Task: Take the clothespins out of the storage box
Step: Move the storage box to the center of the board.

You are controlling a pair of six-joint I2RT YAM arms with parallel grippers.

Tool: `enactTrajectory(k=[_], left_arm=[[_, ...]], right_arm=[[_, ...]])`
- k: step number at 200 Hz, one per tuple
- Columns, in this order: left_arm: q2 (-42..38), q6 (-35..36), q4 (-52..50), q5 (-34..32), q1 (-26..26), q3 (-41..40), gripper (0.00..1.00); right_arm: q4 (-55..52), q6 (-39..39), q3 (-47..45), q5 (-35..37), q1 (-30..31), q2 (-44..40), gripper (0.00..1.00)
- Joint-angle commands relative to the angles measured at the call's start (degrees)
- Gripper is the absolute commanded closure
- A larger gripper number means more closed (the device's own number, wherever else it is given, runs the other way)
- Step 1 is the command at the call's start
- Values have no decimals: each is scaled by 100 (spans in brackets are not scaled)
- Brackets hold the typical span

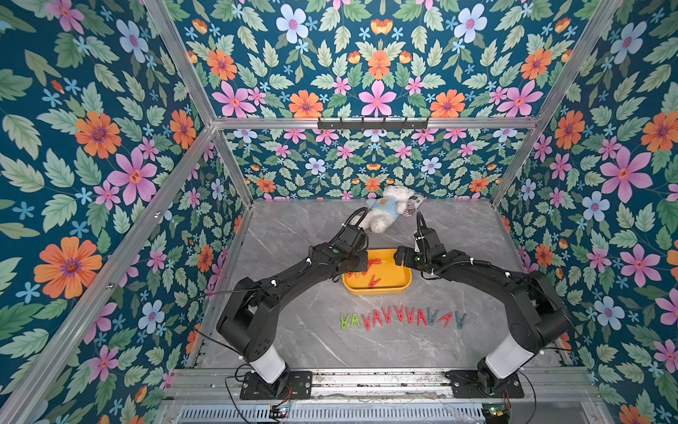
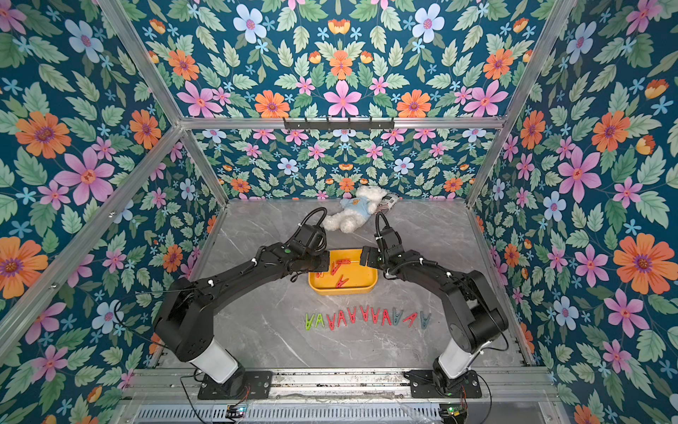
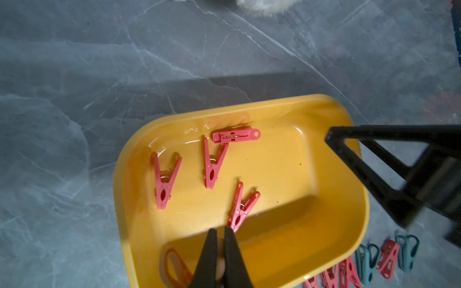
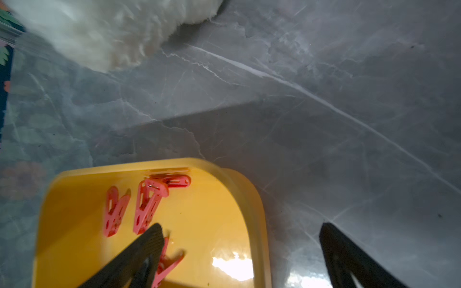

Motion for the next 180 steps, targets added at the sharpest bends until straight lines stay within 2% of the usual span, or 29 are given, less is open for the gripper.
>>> enactTrajectory(k=[1, 35, 115, 180], left_arm=[[-191, -352, -111, -151, -106, -173, 94], [-529, -697, -11, -244, -271, -540, 94], [-845, -1111, 151, -402, -569, -988, 94], [-725, -1112, 151, -595, -580, -1084, 94]], right_arm=[[-95, 102, 170, 161, 17, 254, 1], [-309, 192, 608, 387, 57, 770, 1], [-790, 1050, 1578, 859, 57, 1659, 1], [-939, 566, 1997, 866, 22, 1832, 1]])
